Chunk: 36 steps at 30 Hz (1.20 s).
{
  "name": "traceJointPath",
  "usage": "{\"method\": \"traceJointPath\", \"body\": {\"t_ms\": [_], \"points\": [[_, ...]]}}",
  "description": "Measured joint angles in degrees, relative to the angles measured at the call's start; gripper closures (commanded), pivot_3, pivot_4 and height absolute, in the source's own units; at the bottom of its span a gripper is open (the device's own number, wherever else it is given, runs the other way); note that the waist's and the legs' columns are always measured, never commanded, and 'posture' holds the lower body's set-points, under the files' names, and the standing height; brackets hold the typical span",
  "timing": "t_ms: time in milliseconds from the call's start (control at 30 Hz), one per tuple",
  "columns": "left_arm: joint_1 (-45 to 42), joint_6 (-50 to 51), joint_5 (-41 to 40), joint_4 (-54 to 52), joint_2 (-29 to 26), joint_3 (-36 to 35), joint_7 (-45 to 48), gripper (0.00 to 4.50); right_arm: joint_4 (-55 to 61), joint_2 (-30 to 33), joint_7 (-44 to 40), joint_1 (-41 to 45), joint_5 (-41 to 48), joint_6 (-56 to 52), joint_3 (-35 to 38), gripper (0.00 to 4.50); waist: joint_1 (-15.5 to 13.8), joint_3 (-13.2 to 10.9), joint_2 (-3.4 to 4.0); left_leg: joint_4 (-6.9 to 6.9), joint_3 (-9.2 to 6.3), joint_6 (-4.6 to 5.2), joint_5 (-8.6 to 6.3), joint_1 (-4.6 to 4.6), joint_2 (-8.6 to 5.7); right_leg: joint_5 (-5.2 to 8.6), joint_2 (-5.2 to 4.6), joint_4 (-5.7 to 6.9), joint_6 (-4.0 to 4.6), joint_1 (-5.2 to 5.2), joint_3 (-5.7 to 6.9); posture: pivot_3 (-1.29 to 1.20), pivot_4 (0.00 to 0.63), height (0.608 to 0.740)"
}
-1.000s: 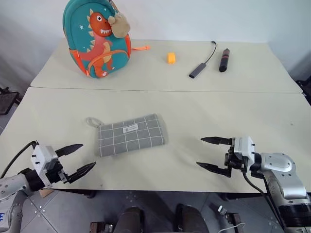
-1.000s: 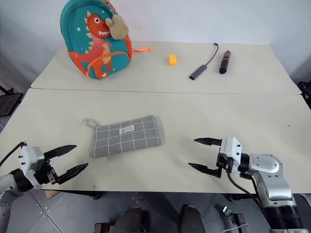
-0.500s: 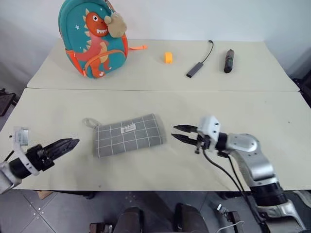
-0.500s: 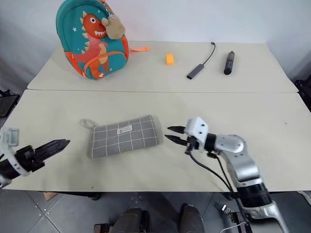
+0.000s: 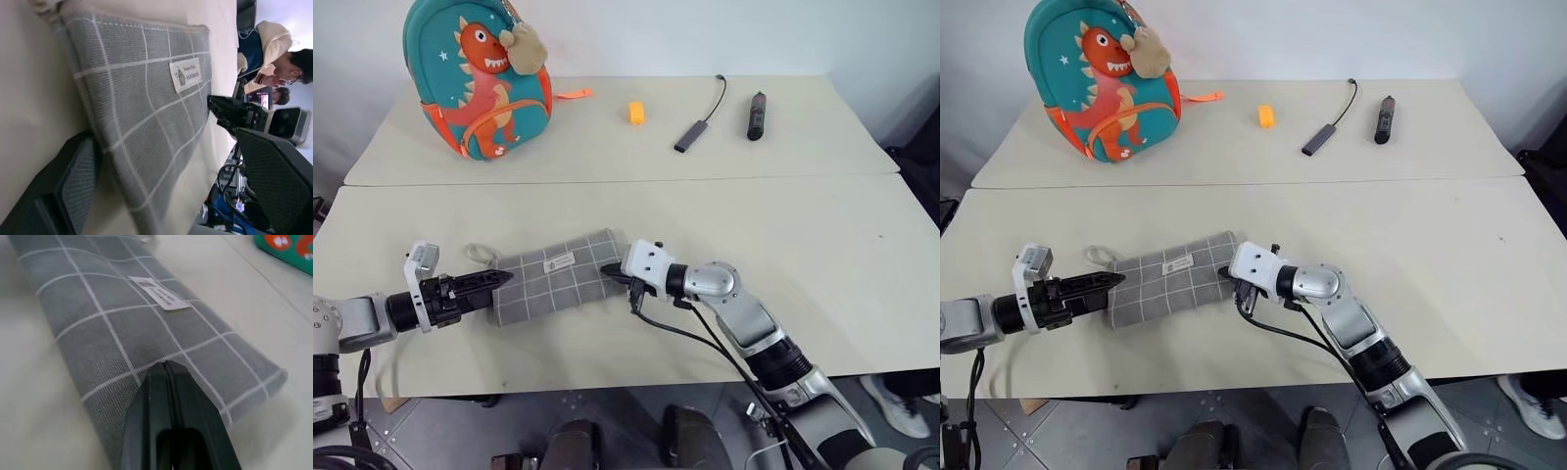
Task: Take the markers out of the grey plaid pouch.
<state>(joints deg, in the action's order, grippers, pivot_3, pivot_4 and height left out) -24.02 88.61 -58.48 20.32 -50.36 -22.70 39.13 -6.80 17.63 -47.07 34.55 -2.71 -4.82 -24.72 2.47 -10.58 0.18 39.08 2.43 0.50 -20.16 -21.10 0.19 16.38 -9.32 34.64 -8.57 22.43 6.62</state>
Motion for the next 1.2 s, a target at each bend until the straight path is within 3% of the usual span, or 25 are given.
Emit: {"method": "traceJointPath", "body": {"t_ms": [267,433,900,1033,1200], "points": [[-2.94,2.60,2.16,1.17,-1.02,5.88,4.35,0.00,-1.93,2.01,-1.93,0.22,-0.97,5.87,0.06,4.48,-0.20,0.03,-0.04,0.05,0.03,0.00,0.00,0.05,-0.01,0.00,-0.01,0.05,0.01,-0.03,-0.09,0.00,0.150,0.740],[-8.02,2.67,4.83,7.96,1.11,6.49,4.93,0.00,-2.71,3.05,-2.91,0.56,-1.98,8.47,0.25,4.48,-0.88,0.10,-0.12,0.10,0.15,-0.02,0.05,0.05,-0.03,0.00,-0.01,0.09,0.01,-0.05,-0.09,0.00,0.150,0.740],[-14.95,-2.60,12.60,16.68,0.03,15.07,16.01,0.00,-2.91,5.11,-5.08,0.41,-2.04,11.10,0.45,4.48,-0.80,0.15,-0.20,0.12,0.57,-0.05,0.10,0.08,0.00,0.01,-0.01,0.16,0.02,-0.04,-0.12,0.00,0.150,0.740],[-15.61,-3.66,14.52,16.76,-0.22,17.43,18.60,0.81,-2.90,5.26,-5.14,0.41,-2.05,11.20,0.47,4.50,-0.79,0.15,-0.20,0.12,0.58,-0.05,0.10,0.07,0.00,0.01,-0.01,0.16,0.03,-0.03,-0.13,0.00,0.150,0.740],[-15.51,-4.12,16.51,18.23,-0.06,18.60,20.02,2.37,-2.89,5.61,-5.18,0.41,-2.06,11.70,0.46,4.50,-0.74,0.15,-0.21,0.12,0.58,-0.04,0.10,0.03,0.00,0.01,-0.01,0.16,0.02,0.01,-0.13,0.00,0.150,0.740]]}}
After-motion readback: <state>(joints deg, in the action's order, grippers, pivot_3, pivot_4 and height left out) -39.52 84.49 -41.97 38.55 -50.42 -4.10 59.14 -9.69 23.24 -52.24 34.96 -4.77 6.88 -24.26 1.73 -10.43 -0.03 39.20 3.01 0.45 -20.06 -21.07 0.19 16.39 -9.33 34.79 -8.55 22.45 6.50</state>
